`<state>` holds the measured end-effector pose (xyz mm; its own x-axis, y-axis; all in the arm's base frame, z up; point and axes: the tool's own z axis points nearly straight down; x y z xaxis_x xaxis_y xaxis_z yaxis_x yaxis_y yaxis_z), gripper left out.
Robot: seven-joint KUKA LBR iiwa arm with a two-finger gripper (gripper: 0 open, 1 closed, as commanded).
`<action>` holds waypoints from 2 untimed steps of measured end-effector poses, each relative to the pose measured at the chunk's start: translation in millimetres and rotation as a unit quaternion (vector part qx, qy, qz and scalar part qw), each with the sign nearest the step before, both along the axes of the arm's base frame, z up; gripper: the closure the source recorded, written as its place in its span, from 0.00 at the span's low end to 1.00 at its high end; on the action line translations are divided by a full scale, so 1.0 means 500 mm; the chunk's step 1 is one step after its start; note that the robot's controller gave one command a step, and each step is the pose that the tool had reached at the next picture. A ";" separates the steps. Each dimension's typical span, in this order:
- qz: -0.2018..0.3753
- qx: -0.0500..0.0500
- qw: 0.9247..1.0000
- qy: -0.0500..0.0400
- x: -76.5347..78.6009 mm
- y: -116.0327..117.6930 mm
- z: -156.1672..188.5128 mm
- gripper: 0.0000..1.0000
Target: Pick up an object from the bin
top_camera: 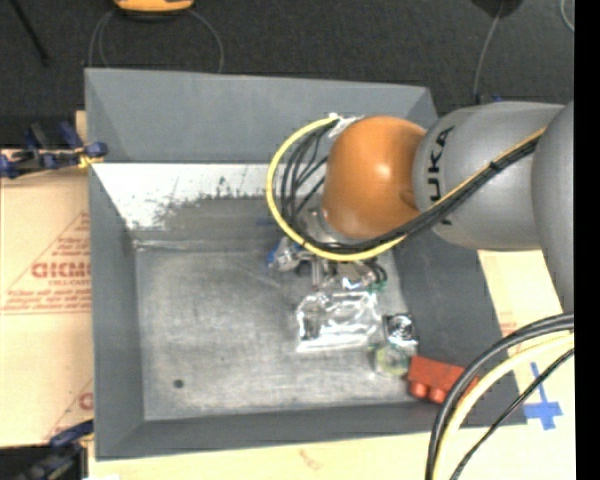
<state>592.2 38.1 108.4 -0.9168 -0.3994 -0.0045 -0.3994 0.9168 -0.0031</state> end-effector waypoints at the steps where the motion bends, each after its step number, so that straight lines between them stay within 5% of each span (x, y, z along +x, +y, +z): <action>1: 0.035 0.000 0.999 0.002 -0.031 -0.111 -0.057 0.00; 2: 0.035 0.001 0.999 0.000 -0.028 -0.105 -0.053 1.00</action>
Offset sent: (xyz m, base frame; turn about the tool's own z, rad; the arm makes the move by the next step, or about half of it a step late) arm -0.0156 -0.0515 -0.0283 -0.0759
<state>578.4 -14.4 81.8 -0.8870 -0.4618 -0.0052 -0.4618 0.8870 -0.0011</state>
